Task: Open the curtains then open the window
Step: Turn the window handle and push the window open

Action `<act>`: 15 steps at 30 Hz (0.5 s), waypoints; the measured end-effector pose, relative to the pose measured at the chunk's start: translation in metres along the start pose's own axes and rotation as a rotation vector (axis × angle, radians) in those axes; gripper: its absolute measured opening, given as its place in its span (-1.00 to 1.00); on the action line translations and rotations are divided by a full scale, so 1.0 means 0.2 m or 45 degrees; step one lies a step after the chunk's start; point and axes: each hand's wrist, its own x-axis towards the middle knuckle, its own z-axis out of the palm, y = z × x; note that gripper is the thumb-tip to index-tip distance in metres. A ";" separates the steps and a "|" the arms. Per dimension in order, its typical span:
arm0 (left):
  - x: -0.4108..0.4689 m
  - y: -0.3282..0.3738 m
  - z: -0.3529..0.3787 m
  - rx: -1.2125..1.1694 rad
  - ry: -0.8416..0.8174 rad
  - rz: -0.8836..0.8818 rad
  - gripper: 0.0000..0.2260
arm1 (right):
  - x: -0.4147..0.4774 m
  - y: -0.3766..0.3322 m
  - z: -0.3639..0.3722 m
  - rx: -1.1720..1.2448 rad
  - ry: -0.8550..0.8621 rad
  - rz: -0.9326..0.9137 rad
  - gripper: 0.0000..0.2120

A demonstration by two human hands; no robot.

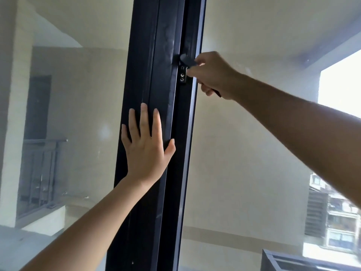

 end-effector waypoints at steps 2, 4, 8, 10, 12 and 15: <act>-0.01 0.00 0.01 -0.004 0.017 -0.004 -0.43 | 0.02 -0.02 -0.07 -0.171 -0.084 -0.054 -0.92; -0.01 0.00 0.01 -0.005 0.033 -0.006 -0.43 | 0.06 -0.03 -0.14 -0.334 -0.164 -0.092 -0.83; -0.01 0.01 0.02 -0.016 0.063 -0.007 -0.44 | 0.13 -0.08 -0.26 -0.704 -0.163 -0.313 -0.78; 0.00 0.00 0.03 -0.027 0.075 -0.007 -0.45 | 0.14 -0.10 -0.28 -0.822 -0.140 -0.426 -0.78; 0.00 0.00 0.03 -0.032 0.077 -0.013 -0.44 | 0.16 -0.10 -0.28 -0.903 -0.113 -0.503 -0.77; 0.00 0.00 0.03 -0.025 0.057 -0.019 -0.45 | 0.15 -0.06 -0.26 -1.168 0.068 -0.539 -0.74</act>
